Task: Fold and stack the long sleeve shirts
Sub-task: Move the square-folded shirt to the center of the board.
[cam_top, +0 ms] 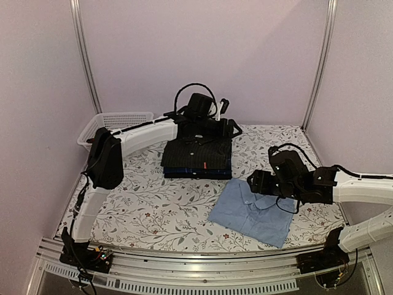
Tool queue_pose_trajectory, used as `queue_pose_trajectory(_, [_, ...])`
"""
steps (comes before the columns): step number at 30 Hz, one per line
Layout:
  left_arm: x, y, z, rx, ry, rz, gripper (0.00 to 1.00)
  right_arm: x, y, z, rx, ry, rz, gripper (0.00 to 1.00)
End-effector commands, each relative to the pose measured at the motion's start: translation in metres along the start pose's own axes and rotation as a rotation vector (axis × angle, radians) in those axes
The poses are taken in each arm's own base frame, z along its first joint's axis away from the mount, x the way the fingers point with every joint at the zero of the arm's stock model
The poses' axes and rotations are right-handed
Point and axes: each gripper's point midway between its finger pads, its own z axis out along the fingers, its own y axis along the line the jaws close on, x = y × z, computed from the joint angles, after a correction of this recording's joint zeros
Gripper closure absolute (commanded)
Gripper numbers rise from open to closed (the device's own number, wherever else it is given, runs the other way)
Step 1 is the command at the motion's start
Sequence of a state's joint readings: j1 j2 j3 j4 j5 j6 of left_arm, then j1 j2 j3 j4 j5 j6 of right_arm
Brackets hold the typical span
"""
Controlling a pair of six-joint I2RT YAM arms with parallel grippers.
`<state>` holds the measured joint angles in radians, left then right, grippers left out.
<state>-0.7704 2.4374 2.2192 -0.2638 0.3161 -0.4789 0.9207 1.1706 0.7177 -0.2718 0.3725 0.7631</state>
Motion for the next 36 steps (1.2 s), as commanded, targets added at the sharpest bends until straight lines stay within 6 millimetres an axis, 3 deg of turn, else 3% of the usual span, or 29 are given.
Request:
queue_pose_trajectory(1, [-0.004, -0.048, -0.042, 0.072, -0.002, 0.037, 0.29, 0.011, -0.026, 0.000, 0.057, 0.036, 0.080, 0.24])
queue_pose_trajectory(11, [0.094, -0.067, -0.100, 0.072, 0.196, 0.015, 0.44, 0.036, -0.087, -0.007, 0.142, 0.072, 0.261, 0.24])
queue_pose_trajectory(16, [0.154, -0.060, -0.108, 0.017, 0.318, -0.002, 0.50, 0.048, -0.107, -0.013, 0.163, 0.096, 0.353, 0.24])
queue_pose_trajectory(19, [0.180, -0.055, -0.105, -0.019, 0.364, -0.008, 0.51, 0.056, -0.118, -0.015, 0.202, 0.120, 0.379, 0.24])
queue_pose_trajectory(27, [0.217, -0.039, -0.086, -0.107, 0.427, -0.029, 0.54, 0.070, -0.138, -0.014, 0.272, 0.174, 0.427, 0.24])
queue_pose_trajectory(36, [0.240, -0.009, -0.068, -0.249, 0.460, -0.026, 0.54, 0.058, -0.138, -0.015, 0.277, 0.138, 0.416, 0.23])
